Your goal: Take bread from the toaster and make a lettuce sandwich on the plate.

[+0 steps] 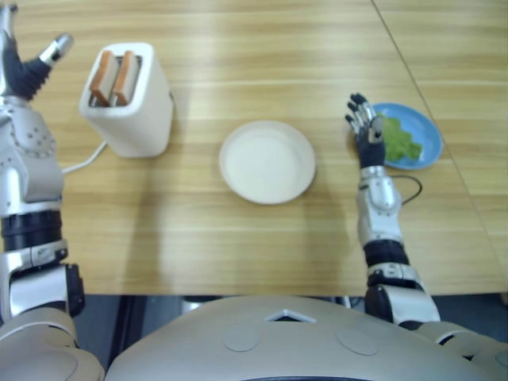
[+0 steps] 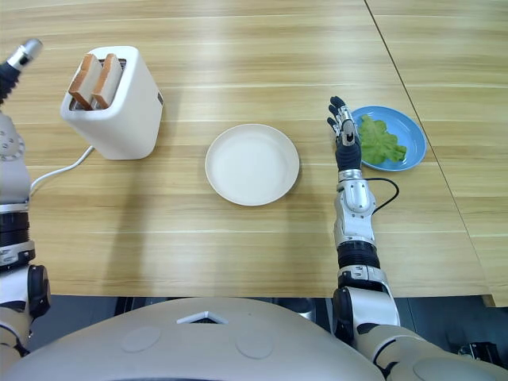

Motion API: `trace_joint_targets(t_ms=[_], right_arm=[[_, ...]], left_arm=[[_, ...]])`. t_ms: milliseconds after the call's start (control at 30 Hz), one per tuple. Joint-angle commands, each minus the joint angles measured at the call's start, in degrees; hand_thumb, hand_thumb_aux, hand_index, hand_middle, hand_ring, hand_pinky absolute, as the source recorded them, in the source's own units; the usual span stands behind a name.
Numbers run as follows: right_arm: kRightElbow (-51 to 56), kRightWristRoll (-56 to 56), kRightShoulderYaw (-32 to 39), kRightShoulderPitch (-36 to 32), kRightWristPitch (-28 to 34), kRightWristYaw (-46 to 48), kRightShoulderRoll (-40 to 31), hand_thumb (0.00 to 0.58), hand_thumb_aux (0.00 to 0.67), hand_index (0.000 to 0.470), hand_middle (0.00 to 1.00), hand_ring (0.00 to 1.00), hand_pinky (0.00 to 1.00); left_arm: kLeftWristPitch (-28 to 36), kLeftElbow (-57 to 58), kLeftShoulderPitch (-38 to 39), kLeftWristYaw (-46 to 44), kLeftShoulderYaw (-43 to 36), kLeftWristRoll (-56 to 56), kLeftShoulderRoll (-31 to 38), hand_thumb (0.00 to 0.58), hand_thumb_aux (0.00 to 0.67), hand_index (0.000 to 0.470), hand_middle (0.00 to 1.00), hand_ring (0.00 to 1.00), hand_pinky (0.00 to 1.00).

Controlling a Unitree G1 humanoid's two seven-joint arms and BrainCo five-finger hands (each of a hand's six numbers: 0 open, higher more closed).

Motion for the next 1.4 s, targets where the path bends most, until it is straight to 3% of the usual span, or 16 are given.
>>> trace_joint_targets(t_ms=[33,500,867,1400], right_arm=[[0.61,-0.25,0.27,-0.45,0.38,-0.09,-0.30,0.000,0.000,0.000,0.00,0.00,0.00],[0.53,-0.12,-0.08,0.20,0.47,-0.08,-0.83,0.000,0.000,0.000,0.00,0.00,0.00],[0.12,-0.06,-0.03,0.91,0.62,0.01,-0.95,0.000,0.000,0.000,0.00,0.00,0.00],[0.02,-0.51,0.33,0.96,0.73,-0.11,-1.07,0.000,0.000,0.000,0.00,0.00,0.00]], left_arm=[[2.67,6.32,-1.13,0.80,-5.23,2.68,0.20,0.000,0.000,0.000,0.00,0.00,0.00],[5.39,19.10,-5.08,1.36,-15.29,2.54,-0.53,0.000,0.000,0.000,0.00,0.00,0.00],[8.69,18.48,-4.78,3.94,-11.48,-3.01,-0.22,0.000,0.000,0.000,0.00,0.00,0.00],[8.80,16.68,-4.59,2.73,-19.97,1.74,1.20,0.000,0.000,0.000,0.00,0.00,0.00]])
